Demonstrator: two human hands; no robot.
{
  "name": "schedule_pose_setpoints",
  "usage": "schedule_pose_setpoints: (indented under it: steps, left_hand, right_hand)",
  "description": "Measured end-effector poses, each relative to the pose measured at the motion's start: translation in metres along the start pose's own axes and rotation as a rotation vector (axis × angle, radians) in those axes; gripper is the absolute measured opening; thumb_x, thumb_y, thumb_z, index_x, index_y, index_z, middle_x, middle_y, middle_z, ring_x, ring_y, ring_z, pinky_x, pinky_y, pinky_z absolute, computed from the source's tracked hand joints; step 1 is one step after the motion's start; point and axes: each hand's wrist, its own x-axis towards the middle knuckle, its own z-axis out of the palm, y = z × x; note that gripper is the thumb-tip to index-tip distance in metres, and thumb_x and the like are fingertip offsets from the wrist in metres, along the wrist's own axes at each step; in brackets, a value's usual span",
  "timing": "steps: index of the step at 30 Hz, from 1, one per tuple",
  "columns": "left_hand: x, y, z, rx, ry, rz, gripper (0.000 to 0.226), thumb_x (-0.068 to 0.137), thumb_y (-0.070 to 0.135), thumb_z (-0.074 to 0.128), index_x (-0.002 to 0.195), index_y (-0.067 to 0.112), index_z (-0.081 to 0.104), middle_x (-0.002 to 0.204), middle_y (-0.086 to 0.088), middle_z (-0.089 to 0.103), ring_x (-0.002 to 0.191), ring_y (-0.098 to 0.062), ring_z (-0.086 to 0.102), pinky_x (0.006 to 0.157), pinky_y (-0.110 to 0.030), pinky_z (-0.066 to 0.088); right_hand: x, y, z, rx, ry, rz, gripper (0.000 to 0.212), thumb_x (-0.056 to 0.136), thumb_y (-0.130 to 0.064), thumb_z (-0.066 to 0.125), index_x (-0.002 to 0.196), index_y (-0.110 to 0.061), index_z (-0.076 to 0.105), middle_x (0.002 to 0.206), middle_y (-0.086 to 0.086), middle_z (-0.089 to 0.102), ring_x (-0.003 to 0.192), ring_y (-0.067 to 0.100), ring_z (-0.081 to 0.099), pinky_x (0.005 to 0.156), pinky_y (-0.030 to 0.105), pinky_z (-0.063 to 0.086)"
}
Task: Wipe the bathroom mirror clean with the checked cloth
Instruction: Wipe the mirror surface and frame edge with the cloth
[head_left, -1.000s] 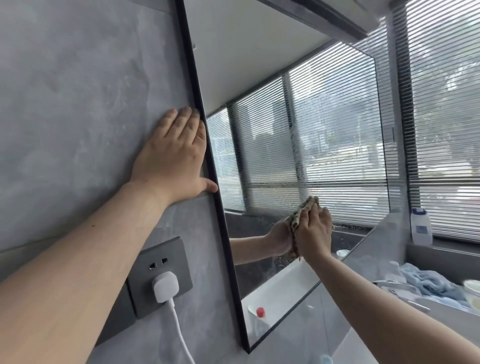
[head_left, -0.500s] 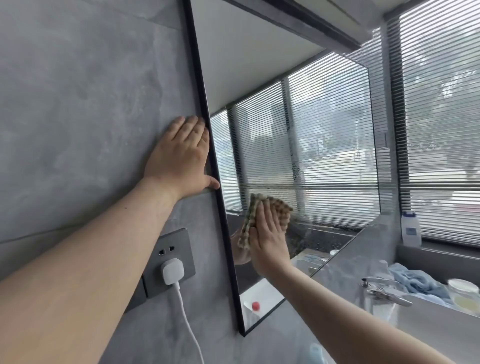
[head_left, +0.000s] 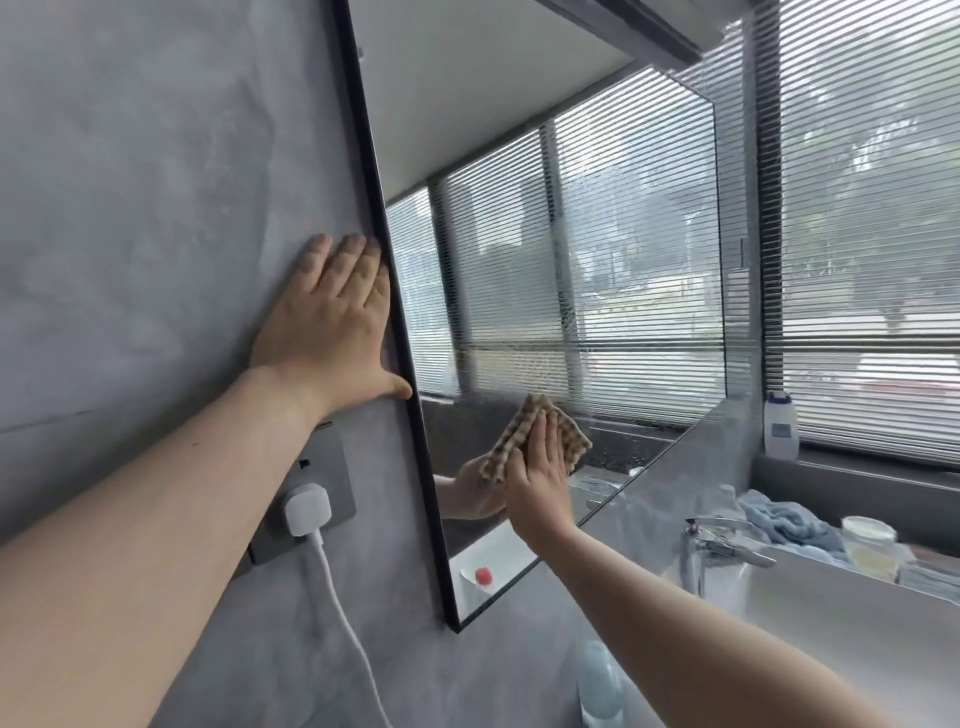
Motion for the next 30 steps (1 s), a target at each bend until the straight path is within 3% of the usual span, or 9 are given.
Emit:
schedule_pose_setpoints:
  steps: [7,11,15,18,22,30]
  left_hand:
    - [0.000,0.002,0.003,0.032,-0.002,0.009,0.137,0.061,0.097,0.038,0.154,-0.002,0.020,0.164,-0.018,0.019,0.153,-0.031,0.012,0.124,-0.051,0.003]
    - [0.001,0.002,0.001,0.049,-0.006,-0.001,0.137,0.060,0.097,0.036,0.154,-0.002,0.019,0.164,-0.018,0.018,0.153,-0.031,0.012,0.123,-0.051,0.003]
    - [-0.001,0.002,-0.001,0.033,-0.006,0.002,0.136,0.061,0.096,0.038,0.154,-0.001,0.021,0.164,-0.019,0.017,0.153,-0.031,0.011,0.123,-0.051,0.003]
    - [-0.002,0.002,-0.004,0.034,-0.023,0.008,0.135,0.062,0.096,0.039,0.154,-0.001,0.022,0.164,-0.019,0.016,0.153,-0.031,0.010,0.124,-0.051,0.001]
    - [-0.003,0.002,-0.006,0.029,-0.040,0.003,0.134,0.064,0.095,0.038,0.155,-0.001,0.018,0.165,-0.018,0.013,0.154,-0.031,0.007,0.124,-0.050,-0.003]
    - [-0.003,0.002,-0.003,0.005,-0.030,0.016,0.136,0.063,0.095,0.043,0.154,-0.003,0.020,0.164,-0.020,0.016,0.153,-0.033,0.010,0.124,-0.051,-0.002]
  right_hand:
    - [-0.005,0.063,0.008,0.012,-0.023,0.231,0.063,0.106,-0.030,0.026,0.158,-0.015,-0.008,0.166,-0.001,-0.014,0.151,0.007,-0.013,0.121,0.026,-0.013]
    - [-0.005,0.067,0.009,0.015,-0.013,0.231,0.063,0.106,-0.027,0.025,0.157,-0.013,-0.008,0.166,0.000,-0.015,0.151,0.008,-0.014,0.121,0.027,-0.012]
    - [-0.007,0.044,0.009,0.026,0.009,0.154,0.065,0.103,-0.037,0.020,0.157,-0.017,-0.009,0.165,-0.003,-0.016,0.149,0.003,-0.016,0.120,0.026,-0.014]
    - [-0.002,0.004,0.008,0.009,0.079,0.023,0.074,0.091,-0.046,0.014,0.157,-0.022,-0.010,0.163,-0.009,-0.019,0.146,0.000,-0.021,0.114,0.019,-0.024]
    - [0.010,-0.048,0.002,-0.022,0.051,-0.148,0.074,0.091,-0.048,0.016,0.156,-0.026,-0.011,0.160,-0.014,-0.019,0.148,0.001,-0.019,0.112,0.018,-0.025]
    - [0.006,-0.030,-0.001,0.050,0.008,-0.149,0.072,0.092,-0.052,0.025,0.154,-0.036,-0.010,0.160,-0.021,-0.016,0.147,-0.003,-0.017,0.119,0.023,-0.013]
